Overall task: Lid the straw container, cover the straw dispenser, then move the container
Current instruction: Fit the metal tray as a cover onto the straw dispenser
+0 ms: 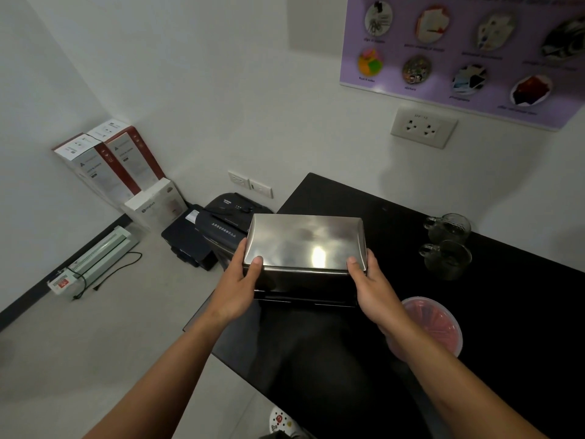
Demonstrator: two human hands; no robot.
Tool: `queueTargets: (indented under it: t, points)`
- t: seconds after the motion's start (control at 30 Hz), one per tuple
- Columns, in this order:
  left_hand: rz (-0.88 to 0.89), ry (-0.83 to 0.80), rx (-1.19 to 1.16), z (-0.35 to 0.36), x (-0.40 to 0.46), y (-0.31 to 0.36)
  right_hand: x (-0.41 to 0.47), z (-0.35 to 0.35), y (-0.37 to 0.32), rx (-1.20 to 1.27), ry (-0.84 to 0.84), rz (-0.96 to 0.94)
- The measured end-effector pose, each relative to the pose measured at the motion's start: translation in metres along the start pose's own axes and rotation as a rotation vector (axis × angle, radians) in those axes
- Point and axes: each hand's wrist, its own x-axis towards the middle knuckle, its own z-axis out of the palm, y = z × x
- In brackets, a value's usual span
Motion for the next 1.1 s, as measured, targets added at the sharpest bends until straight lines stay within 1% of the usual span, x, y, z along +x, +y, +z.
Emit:
queueTargets:
  t: [0.2,0.37,0.43,0.6,0.97,1.1]
  points:
    - [0.009,-0.051,-0.022,-0.009,0.003,-0.004,-0.006,-0.001,-0.002,0.045,0.007,0.011]
    - [-0.129,0.026,-0.139,-0.003,0.002,-0.003,-0.016,-0.006,-0.005,0.144,-0.004,0.036]
    - [-0.149,0.031,-0.179,0.000,0.002,-0.001,-0.017,-0.005,-0.005,0.170,-0.006,0.051]
    - [-0.140,0.026,-0.155,0.000,0.007,-0.001,-0.013,0.002,-0.005,0.181,-0.020,0.027]
    - [-0.129,0.017,-0.132,-0.007,0.036,0.011,0.004,0.013,-0.005,0.207,0.044,0.003]
    - [-0.093,-0.027,-0.153,-0.011,0.056,0.020,0.015,0.016,-0.008,0.218,0.087,-0.009]
